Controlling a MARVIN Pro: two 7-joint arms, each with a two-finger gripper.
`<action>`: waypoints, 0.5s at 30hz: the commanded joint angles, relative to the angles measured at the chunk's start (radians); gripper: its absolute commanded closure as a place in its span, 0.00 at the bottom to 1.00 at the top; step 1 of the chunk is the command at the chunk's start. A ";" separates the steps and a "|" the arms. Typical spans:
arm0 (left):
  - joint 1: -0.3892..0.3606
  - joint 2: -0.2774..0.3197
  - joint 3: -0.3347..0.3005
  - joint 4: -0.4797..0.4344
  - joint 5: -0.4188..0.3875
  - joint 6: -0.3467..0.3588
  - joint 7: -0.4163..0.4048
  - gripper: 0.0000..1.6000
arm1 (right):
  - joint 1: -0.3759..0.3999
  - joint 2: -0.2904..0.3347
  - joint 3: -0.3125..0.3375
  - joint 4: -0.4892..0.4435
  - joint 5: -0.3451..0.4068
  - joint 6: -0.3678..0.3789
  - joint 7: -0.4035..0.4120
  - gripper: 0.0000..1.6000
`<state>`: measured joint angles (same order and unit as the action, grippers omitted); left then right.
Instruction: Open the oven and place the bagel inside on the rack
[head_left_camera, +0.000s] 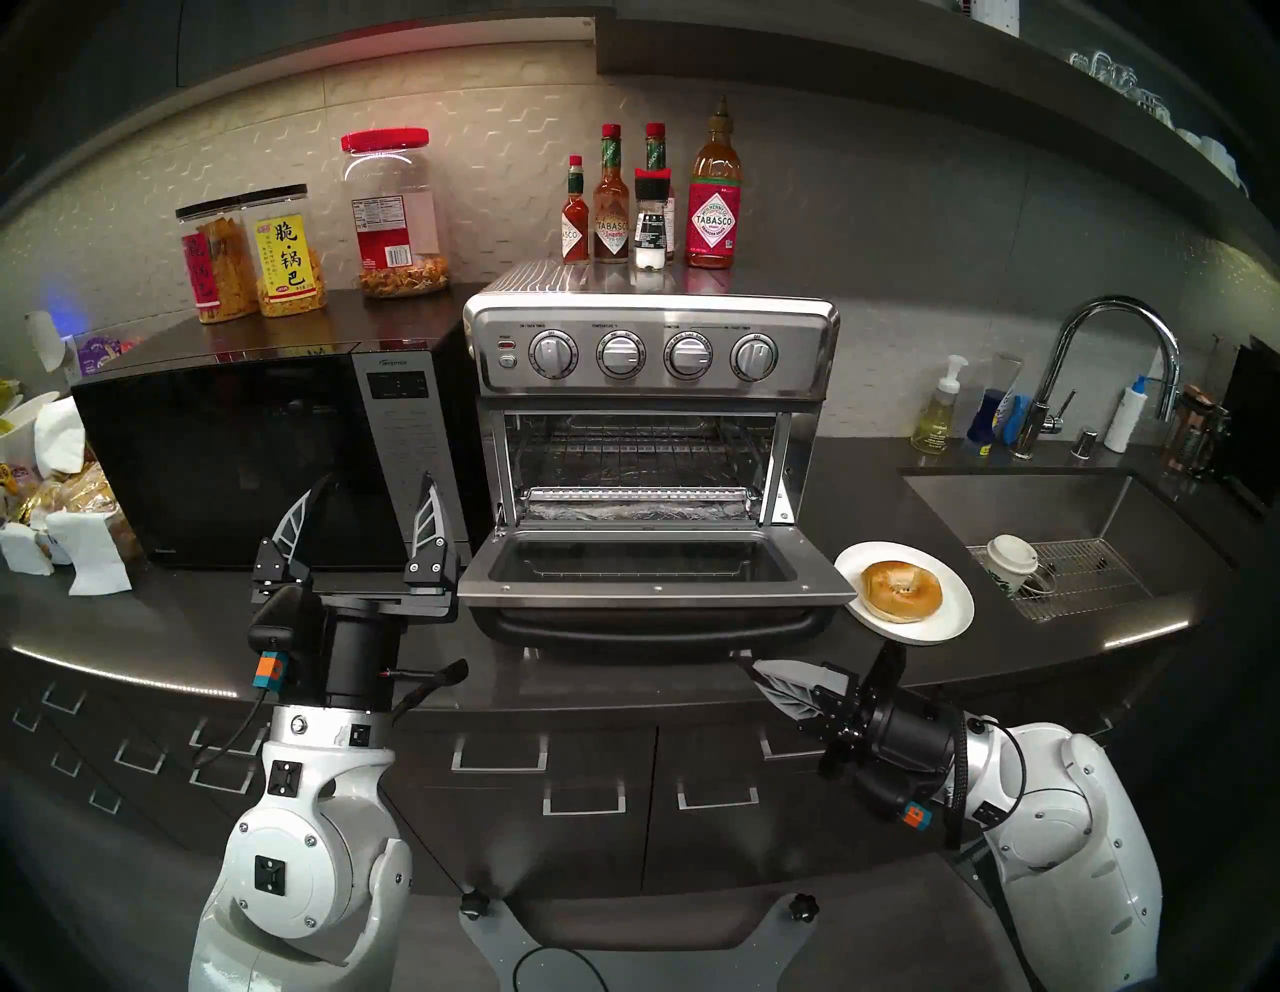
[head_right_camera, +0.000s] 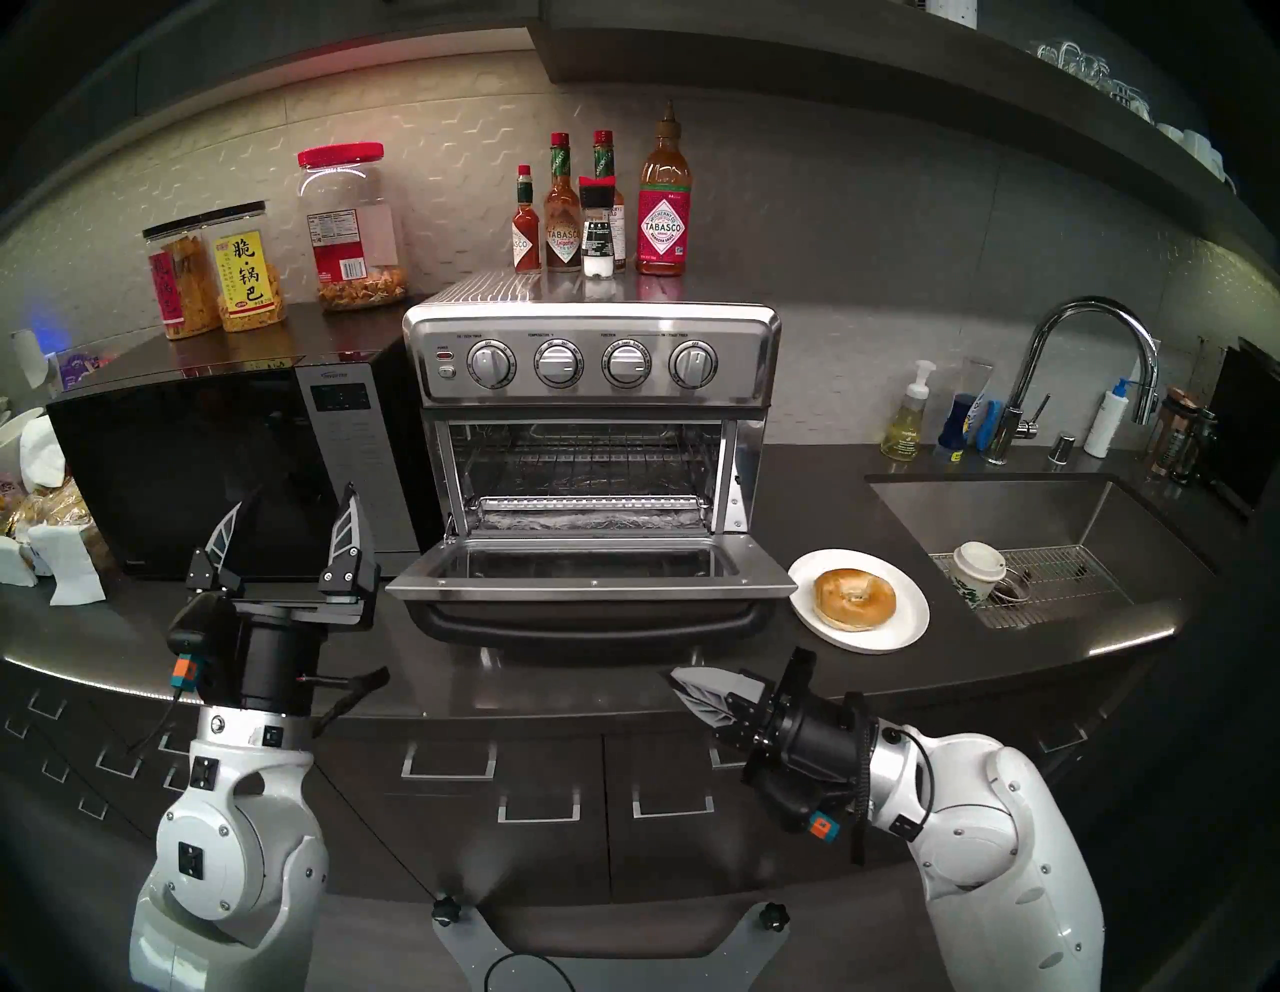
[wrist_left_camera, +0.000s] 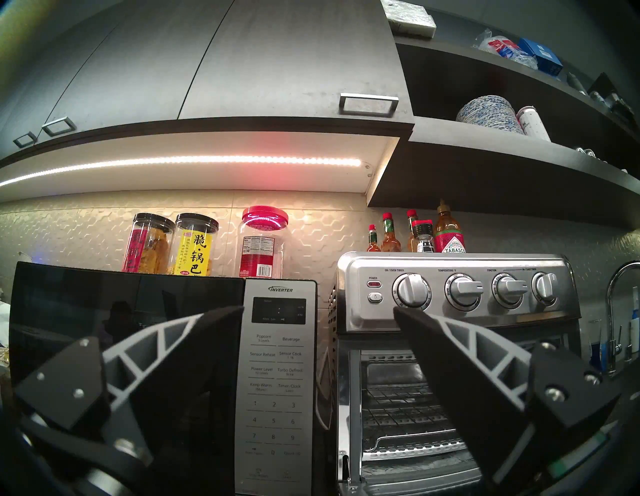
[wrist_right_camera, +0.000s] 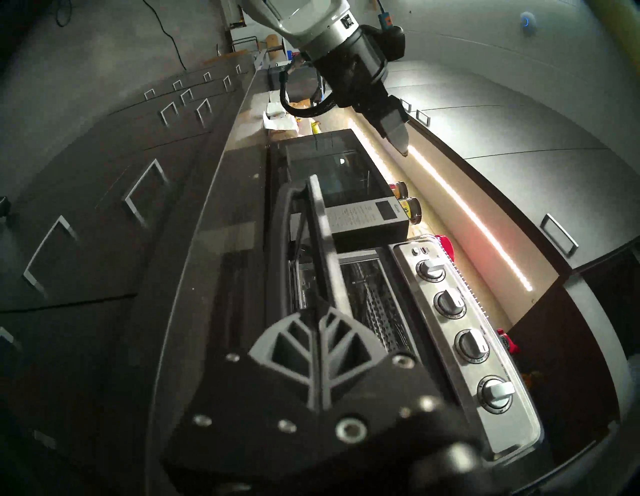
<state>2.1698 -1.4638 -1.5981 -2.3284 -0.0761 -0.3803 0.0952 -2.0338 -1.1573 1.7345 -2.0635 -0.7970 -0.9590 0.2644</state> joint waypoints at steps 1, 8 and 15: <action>0.002 0.001 0.000 -0.020 0.001 -0.003 -0.001 0.00 | -0.123 0.000 0.081 -0.068 0.018 -0.001 -0.070 1.00; 0.003 0.001 0.000 -0.021 0.001 -0.003 -0.001 0.00 | -0.207 -0.019 0.200 -0.136 0.091 -0.001 -0.163 1.00; 0.005 0.001 0.000 -0.023 0.001 -0.002 -0.001 0.00 | -0.285 -0.001 0.284 -0.159 0.173 -0.001 -0.239 1.00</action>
<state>2.1700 -1.4638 -1.5981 -2.3289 -0.0761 -0.3803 0.0952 -2.2211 -1.1692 1.9497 -2.1791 -0.7050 -0.9605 0.1043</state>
